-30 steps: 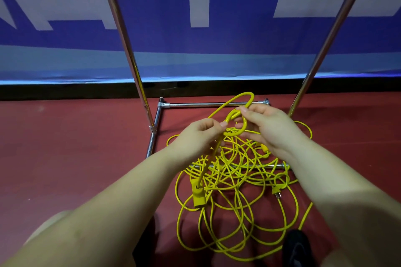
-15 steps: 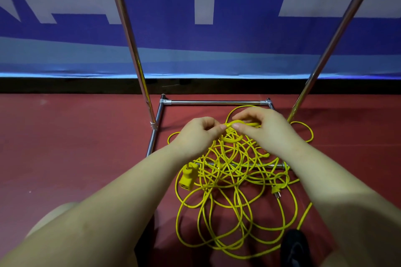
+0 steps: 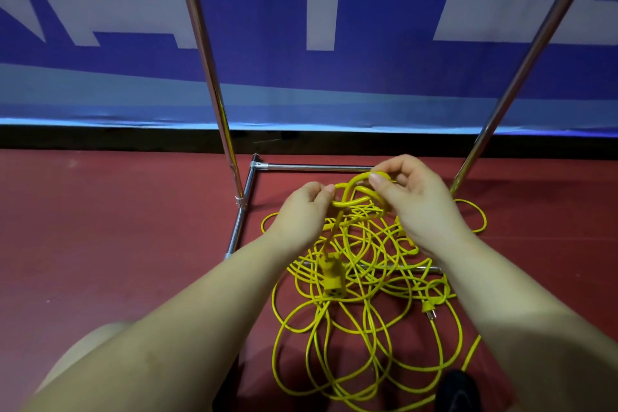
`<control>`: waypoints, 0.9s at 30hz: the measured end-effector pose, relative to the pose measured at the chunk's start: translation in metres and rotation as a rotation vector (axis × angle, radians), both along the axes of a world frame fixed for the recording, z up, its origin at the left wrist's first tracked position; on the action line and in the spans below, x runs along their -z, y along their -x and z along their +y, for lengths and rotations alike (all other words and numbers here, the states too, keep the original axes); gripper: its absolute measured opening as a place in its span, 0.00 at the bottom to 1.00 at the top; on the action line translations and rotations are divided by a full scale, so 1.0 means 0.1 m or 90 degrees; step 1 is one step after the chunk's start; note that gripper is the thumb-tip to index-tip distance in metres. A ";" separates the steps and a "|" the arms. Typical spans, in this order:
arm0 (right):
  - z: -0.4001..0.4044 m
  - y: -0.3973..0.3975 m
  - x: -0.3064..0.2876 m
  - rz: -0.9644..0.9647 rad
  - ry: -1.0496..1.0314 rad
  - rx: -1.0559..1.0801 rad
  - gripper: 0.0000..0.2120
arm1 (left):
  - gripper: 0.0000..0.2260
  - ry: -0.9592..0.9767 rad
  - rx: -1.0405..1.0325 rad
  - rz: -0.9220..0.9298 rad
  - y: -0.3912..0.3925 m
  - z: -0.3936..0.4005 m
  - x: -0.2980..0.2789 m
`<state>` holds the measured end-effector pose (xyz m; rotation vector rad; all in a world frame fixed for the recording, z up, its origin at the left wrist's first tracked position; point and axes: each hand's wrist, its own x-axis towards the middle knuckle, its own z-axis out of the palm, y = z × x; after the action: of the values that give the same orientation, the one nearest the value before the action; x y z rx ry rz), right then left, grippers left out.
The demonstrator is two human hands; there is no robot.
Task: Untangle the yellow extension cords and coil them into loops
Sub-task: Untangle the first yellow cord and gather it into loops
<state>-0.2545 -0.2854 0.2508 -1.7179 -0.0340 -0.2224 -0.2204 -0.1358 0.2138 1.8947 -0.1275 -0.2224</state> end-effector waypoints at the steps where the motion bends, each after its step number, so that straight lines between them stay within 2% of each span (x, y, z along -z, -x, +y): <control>1: 0.00 0.00 -0.02 0.022 -0.077 0.000 0.06 | 0.20 0.008 0.002 0.014 -0.02 0.00 0.03; 4: 0.02 0.00 -0.08 0.090 -0.267 -0.013 0.05 | 0.16 0.056 0.014 0.061 -0.01 -0.02 0.03; 6: 0.02 -0.01 -0.10 0.098 -0.279 -0.008 0.05 | 0.12 0.105 0.003 0.074 -0.02 -0.04 0.00; 8: -0.02 -0.04 -0.08 0.095 -0.174 0.007 0.03 | 0.11 0.107 -0.004 0.044 -0.02 -0.03 -0.04; 10: -0.08 -0.05 -0.03 0.085 0.022 -0.007 0.02 | 0.10 0.036 0.017 -0.024 -0.03 -0.02 -0.04; 12: -0.14 -0.05 0.01 0.081 0.160 -0.039 0.01 | 0.10 -0.060 0.037 -0.089 -0.02 0.01 -0.02; 16: -0.15 -0.05 0.03 0.062 0.232 -0.034 0.03 | 0.07 -0.122 0.055 -0.130 -0.01 0.05 -0.04; 18: -0.14 -0.04 0.04 0.082 0.177 -0.029 0.05 | 0.08 -0.117 0.069 -0.133 0.01 0.05 -0.06; 21: -0.09 -0.02 0.05 0.161 0.013 -0.077 0.07 | 0.10 -0.092 0.078 -0.102 0.03 0.04 -0.03; 25: -0.10 -0.04 -0.10 0.179 -0.370 -0.123 0.08 | 0.12 0.005 0.081 -0.016 0.00 0.08 0.07; 27: -0.14 -0.04 -0.17 0.185 -0.485 -0.122 0.08 | 0.13 0.052 0.079 0.006 0.00 0.08 0.08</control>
<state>-0.2509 -0.2992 0.2681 -0.9634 0.0912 0.1504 -0.2202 -0.1274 0.2053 1.8058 -0.2441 -0.3058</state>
